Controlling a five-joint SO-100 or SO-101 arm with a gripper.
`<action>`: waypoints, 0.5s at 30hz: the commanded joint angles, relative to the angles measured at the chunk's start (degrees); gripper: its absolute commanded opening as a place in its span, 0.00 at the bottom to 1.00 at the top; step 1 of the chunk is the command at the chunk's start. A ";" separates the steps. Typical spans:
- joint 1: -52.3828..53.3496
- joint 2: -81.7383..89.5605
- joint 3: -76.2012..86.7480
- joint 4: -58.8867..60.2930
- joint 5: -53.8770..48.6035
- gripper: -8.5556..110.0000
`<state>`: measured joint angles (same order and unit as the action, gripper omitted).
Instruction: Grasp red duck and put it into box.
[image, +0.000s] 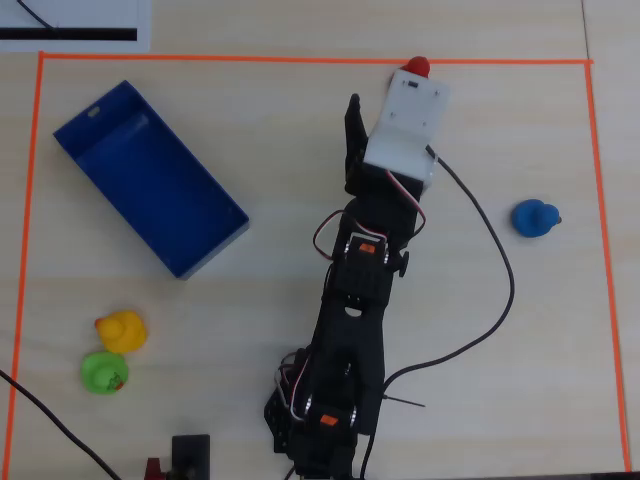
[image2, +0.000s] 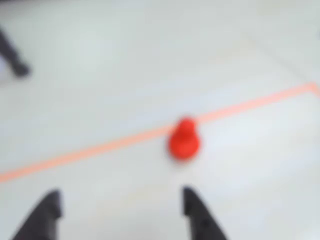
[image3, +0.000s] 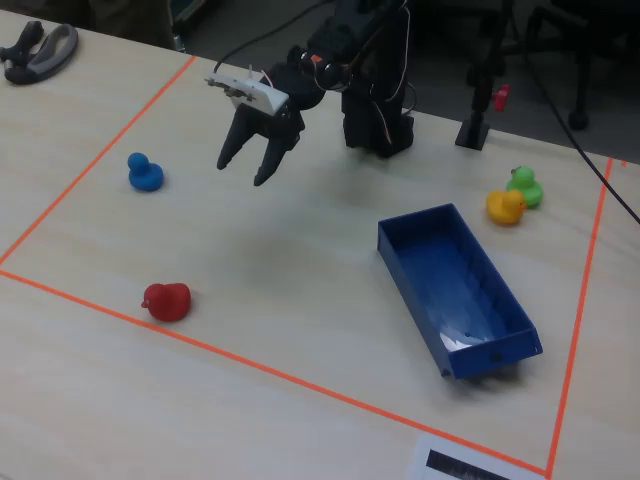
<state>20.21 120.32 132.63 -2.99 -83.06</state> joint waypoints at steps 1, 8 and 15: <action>1.85 -7.82 -7.91 -3.34 -0.44 0.32; 4.75 -21.36 -22.32 -5.80 -0.18 0.34; 6.06 -32.61 -36.30 -4.22 0.70 0.33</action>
<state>26.02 90.09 102.04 -7.21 -82.79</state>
